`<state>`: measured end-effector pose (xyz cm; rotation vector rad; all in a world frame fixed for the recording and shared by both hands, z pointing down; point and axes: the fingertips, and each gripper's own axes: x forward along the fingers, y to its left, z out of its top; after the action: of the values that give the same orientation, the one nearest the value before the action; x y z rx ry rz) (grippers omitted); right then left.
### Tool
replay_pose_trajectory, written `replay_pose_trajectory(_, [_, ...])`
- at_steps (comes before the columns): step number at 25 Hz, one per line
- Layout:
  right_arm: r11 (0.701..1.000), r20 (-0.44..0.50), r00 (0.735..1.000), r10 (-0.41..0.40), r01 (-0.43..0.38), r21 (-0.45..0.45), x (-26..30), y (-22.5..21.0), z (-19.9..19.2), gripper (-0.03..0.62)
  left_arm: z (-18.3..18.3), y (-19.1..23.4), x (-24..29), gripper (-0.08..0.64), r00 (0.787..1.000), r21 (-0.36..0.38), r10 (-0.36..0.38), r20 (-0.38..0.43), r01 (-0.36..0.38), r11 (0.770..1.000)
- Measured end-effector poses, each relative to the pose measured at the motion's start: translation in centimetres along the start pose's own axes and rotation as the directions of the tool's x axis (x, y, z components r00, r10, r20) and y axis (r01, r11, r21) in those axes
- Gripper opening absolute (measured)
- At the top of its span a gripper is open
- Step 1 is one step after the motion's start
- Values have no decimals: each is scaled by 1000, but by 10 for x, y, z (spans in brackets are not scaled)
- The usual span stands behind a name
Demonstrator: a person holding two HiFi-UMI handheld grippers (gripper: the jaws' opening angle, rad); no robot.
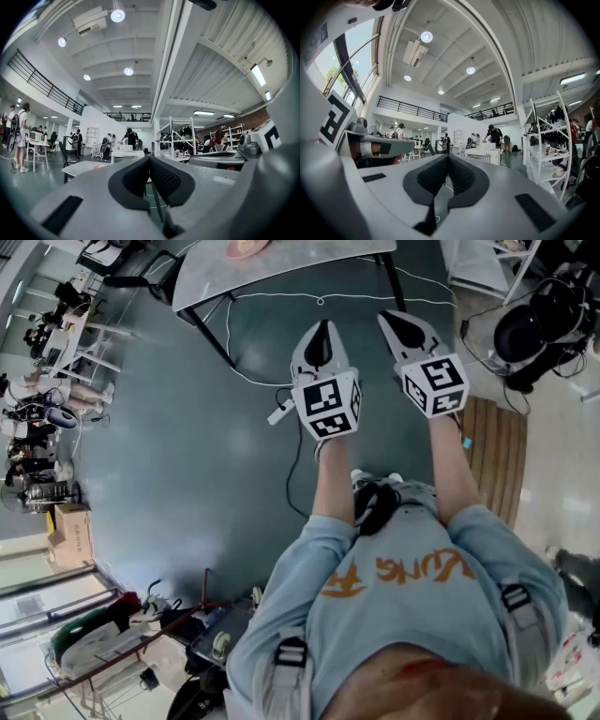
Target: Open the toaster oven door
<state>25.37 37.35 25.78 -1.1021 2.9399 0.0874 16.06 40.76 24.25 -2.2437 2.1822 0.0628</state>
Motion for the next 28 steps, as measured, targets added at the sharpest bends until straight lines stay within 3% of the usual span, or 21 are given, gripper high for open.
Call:
replay_pose_trajectory(5, [1000,-5,1000,20,-20,-11,-1,-19,-3,-3,-4,-14,16,3,1000,4,4,-1,-4,1000])
replay_pose_trajectory(9, [999,3,1000,-31,31,13,4,-42,-3,-2,-5,-18,29,3,1000,-9,4,-1,-4,1000])
replay_pose_trajectory(17, [996,32,998,-56,54,69,7,-80,0,-2,-6,-19,49,3,1000,-16,10,-5,-10,1000])
replay_pose_trajectory(24, [997,51,999,-12,8,80,30,-85,-3,-2,2,-2,65,3,999,-27,40,19,-40,999])
replay_pose_trajectory(28, [999,67,998,16,-18,40,47,-85,6,-2,16,12,76,3,997,-33,40,62,-38,999])
